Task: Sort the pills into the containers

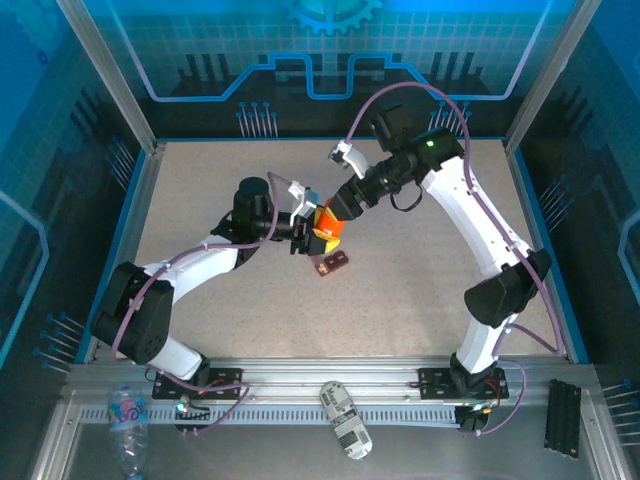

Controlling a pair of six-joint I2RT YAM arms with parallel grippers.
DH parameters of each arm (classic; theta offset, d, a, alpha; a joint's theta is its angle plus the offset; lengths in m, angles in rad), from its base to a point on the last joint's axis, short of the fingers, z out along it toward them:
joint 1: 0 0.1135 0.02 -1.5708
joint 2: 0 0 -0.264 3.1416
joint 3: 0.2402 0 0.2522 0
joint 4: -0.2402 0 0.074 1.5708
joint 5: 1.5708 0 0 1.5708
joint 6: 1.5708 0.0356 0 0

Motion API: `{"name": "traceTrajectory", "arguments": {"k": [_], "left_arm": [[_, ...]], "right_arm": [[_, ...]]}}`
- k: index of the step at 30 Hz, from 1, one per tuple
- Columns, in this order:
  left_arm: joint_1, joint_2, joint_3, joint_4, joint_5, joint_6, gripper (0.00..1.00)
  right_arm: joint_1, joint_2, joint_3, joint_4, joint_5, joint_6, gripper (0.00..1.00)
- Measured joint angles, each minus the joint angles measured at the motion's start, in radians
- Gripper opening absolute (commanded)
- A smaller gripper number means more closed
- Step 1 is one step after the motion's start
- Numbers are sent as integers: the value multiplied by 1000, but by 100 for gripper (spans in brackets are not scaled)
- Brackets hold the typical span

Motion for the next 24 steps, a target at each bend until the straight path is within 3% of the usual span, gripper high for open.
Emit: {"name": "traceTrajectory", "arguments": {"k": [6, 9, 13, 17, 24], "left_arm": [[0, 0, 0, -12, -2, -5, 0], [-3, 1, -6, -35, 3, 11, 0], [-3, 1, -14, -98, -47, 10, 0], [0, 1, -28, -130, -81, 11, 0], [1, -1, -28, -73, -100, 14, 0]], "right_arm": [[5, -34, -40, 35, 23, 44, 20], [6, -82, -116, 151, 89, 163, 14], [60, -171, -310, 362, 258, 403, 19], [114, -236, -469, 563, 396, 631, 33], [93, -251, -492, 631, 442, 735, 59]]}}
